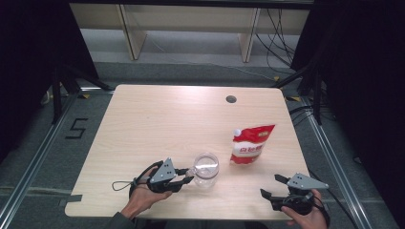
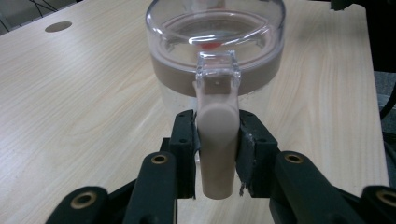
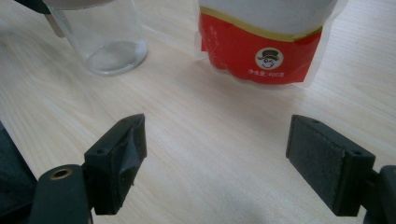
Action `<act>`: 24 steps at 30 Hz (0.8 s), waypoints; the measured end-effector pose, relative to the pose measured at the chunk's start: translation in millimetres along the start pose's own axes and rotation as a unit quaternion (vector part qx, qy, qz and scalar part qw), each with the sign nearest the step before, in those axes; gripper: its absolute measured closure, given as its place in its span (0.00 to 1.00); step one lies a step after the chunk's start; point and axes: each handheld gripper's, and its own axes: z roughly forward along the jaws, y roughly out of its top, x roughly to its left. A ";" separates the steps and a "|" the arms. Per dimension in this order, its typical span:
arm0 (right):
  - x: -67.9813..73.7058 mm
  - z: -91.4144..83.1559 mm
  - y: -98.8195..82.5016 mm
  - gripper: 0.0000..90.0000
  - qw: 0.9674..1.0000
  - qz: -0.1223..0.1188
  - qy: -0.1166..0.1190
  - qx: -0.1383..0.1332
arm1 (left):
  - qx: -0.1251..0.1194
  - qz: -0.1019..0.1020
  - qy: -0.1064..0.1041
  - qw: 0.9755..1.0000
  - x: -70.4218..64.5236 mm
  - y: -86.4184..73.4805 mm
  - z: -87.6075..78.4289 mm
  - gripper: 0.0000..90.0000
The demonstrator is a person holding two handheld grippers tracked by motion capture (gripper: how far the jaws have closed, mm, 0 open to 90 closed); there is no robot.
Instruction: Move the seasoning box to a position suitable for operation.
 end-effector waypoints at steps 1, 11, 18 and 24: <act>0.1 -0.1 0.0 0.23 1.000 0.000 -0.002 0.000 | 0.000 0.000 0.005 1.000 3.3 -0.3 -1.2 0.77; 3.1 0.7 0.0 0.23 1.000 0.013 0.002 0.003 | -0.002 -0.013 0.013 1.000 8.6 -2.1 -2.5 0.81; 4.0 0.9 0.2 0.23 1.000 0.020 0.006 0.012 | -0.001 -0.010 0.017 1.000 12.2 -1.1 0.6 0.81; 3.9 1.4 0.3 0.23 1.000 0.019 0.008 0.012 | -0.004 -0.020 0.018 1.000 10.1 0.1 2.7 0.79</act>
